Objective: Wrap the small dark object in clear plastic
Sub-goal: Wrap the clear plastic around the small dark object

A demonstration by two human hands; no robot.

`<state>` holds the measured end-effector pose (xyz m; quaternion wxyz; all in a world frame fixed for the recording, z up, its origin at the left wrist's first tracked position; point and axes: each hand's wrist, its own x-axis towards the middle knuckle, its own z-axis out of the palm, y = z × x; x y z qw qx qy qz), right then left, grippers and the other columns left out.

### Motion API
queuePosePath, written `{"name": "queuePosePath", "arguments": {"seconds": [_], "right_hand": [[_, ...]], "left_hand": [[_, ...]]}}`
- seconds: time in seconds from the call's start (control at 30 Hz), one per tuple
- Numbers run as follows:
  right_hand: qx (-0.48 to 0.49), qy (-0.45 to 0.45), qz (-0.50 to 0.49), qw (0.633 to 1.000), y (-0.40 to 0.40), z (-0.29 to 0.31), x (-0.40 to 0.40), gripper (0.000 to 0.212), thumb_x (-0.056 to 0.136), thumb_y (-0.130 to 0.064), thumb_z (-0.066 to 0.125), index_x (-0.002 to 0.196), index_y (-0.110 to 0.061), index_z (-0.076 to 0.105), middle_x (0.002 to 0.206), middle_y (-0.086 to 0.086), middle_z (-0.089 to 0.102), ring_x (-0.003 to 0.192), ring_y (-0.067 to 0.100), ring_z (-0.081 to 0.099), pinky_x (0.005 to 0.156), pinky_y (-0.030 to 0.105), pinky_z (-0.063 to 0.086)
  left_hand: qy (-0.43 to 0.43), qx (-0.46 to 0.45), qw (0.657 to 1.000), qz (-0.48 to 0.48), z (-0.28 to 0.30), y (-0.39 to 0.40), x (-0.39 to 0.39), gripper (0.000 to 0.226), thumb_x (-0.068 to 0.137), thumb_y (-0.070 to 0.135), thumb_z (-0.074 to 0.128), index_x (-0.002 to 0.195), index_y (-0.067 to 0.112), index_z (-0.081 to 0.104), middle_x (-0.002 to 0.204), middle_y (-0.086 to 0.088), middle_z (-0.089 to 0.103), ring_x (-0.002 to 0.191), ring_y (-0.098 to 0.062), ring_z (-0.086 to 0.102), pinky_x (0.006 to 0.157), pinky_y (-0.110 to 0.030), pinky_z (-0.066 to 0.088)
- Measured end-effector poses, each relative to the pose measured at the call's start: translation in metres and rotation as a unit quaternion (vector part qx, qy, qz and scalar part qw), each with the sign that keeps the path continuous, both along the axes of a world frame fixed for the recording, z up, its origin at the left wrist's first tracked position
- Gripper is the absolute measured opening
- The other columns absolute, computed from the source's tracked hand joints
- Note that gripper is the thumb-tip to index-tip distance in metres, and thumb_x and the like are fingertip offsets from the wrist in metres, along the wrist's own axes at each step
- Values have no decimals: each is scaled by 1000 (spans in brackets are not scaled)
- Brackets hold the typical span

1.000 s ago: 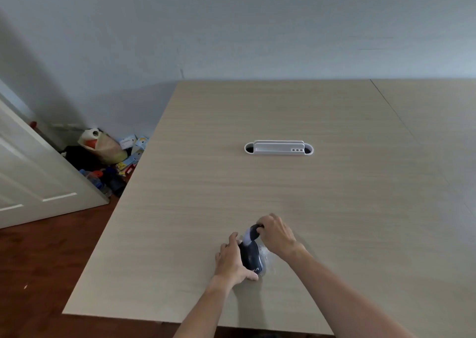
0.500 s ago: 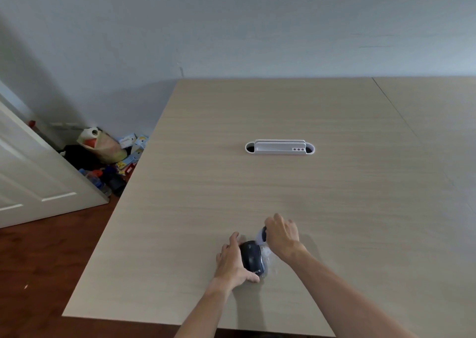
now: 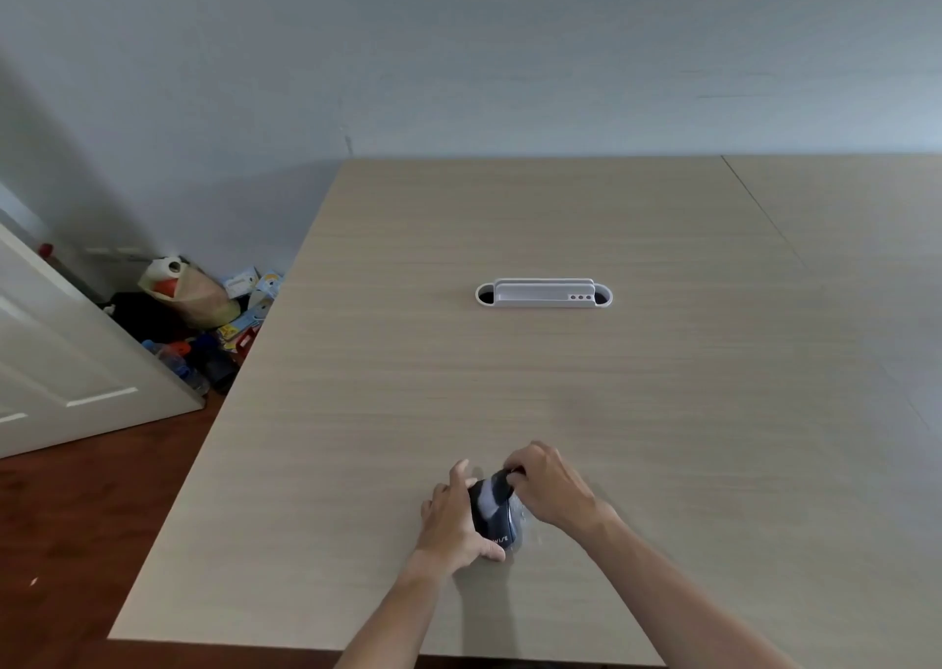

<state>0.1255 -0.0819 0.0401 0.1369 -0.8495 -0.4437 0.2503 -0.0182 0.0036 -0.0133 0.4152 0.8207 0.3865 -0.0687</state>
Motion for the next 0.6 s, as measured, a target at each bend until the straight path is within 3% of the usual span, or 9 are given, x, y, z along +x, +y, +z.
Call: {"name": "queuePosePath", "arguments": {"seconds": [0.03, 0.13, 0.3, 0.47, 0.6], "right_hand": [[-10, 8, 13, 1000, 1, -1, -2, 24, 83, -11, 47, 77, -25, 66, 95, 8, 59, 87, 30, 60, 85, 39, 49], [-27, -38, -38, 998, 4, 2, -1, 22, 90, -8, 44, 99, -16, 63, 110, 6, 56, 95, 28, 60, 87, 36, 41], [-33, 17, -18, 999, 20, -1, -10, 14, 82, -10, 48, 73, -13, 58, 101, 13, 62, 94, 35, 60, 81, 39, 50], [-30, -46, -67, 996, 17, -2, -9, 19, 92, -13, 44, 103, -13, 59, 112, 9, 58, 96, 28, 61, 89, 36, 41], [9, -29, -46, 999, 9, -5, -7, 20, 88, -19, 46, 88, -11, 64, 101, 9, 62, 91, 31, 60, 81, 38, 49]], "left_hand": [[-1, 0, 1000, -1, 0, 0, 0, 130, 42, 36, 92, 144, 26, 10, 141, 11, 47, 128, -18, 36, 95, -26, 21], [-3, -2, 1000, 7, -1, 0, 1, 131, 44, 34, 92, 145, 25, 10, 140, 10, 45, 128, -18, 36, 97, -26, 21], [11, -13, 1000, 26, -2, -2, 2, 130, 42, 36, 91, 142, 30, 8, 129, 5, 45, 123, -20, 39, 93, -26, 24], [24, -25, 999, 33, -8, -1, 1, 138, 35, 42, 89, 143, 32, 5, 137, 8, 45, 126, -20, 39, 97, -26, 25], [3, -14, 1000, 16, -5, 0, 0, 132, 41, 38, 90, 144, 26, 9, 131, 8, 43, 125, -21, 39, 95, -26, 24]]}}
